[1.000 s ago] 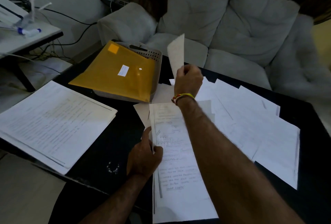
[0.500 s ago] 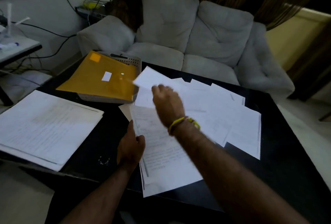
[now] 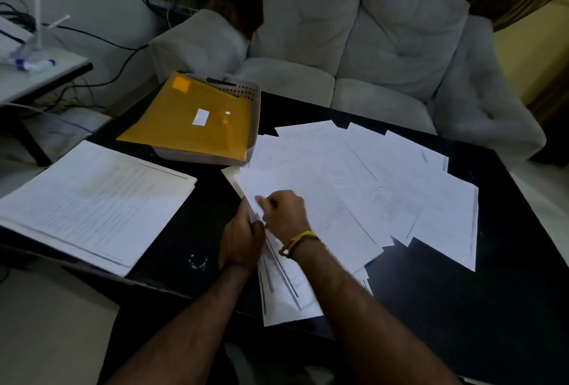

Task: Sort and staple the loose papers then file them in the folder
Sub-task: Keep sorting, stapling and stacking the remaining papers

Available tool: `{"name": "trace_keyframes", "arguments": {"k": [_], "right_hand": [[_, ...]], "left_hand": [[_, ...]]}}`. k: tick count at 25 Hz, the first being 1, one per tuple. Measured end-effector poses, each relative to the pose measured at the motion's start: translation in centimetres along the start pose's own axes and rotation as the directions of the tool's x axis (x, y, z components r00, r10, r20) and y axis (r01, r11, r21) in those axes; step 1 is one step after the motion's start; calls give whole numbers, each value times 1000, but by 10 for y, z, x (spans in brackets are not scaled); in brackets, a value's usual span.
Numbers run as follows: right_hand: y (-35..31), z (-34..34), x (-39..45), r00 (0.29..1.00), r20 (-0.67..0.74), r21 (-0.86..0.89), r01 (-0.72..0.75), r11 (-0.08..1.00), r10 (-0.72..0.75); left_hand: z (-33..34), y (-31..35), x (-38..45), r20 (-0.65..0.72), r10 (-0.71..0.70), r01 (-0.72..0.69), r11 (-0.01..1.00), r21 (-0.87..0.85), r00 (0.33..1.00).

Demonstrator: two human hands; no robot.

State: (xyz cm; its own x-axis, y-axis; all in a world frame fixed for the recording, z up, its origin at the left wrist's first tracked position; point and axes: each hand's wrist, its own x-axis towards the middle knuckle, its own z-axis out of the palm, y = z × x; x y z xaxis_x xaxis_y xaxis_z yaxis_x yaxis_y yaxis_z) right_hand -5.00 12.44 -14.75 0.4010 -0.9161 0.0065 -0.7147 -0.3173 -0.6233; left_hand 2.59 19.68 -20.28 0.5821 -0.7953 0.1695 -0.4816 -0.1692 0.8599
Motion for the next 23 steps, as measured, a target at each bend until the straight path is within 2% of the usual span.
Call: {"name": "trace_keyframes", "arguments": {"k": [2,3,5,6,8,11,13,16,20,23], "right_hand": [[27,-15,5,977,-211,-78,16,997,-32],[46,-22,6,950,-312,-175,-48,983,-9],[82,-32,0,902,-400,-322,-307,896,165],[95,-31,-4,869,-424,-320,-408,855,256],[109,-24,-15,818,-482,-255,-473,843,313],[120,-10,-29,763,-603,-104,-367,924,234],[121,-11,-31,734,-621,29,-328,944,274],[116,-14,-35,731,-624,94,-283,954,278],[110,-17,-38,725,-629,185,-212,960,281],[112,-23,-45,728,-602,334,-142,932,326]], "left_hand": [[2,2,0,-11,-35,35,999,41,999],[3,3,0,-21,-48,49,997,62,999],[7,3,1,-35,-49,51,997,54,998],[8,2,1,-39,-42,44,998,48,998],[10,0,0,-35,-38,40,997,66,999],[7,3,1,-23,-83,85,992,91,996],[6,9,0,-34,-93,95,994,53,995],[6,7,0,-29,-94,94,996,8,995],[3,4,4,-1,-172,172,983,-59,985],[-4,28,-2,-70,-131,118,979,-169,989]]}}
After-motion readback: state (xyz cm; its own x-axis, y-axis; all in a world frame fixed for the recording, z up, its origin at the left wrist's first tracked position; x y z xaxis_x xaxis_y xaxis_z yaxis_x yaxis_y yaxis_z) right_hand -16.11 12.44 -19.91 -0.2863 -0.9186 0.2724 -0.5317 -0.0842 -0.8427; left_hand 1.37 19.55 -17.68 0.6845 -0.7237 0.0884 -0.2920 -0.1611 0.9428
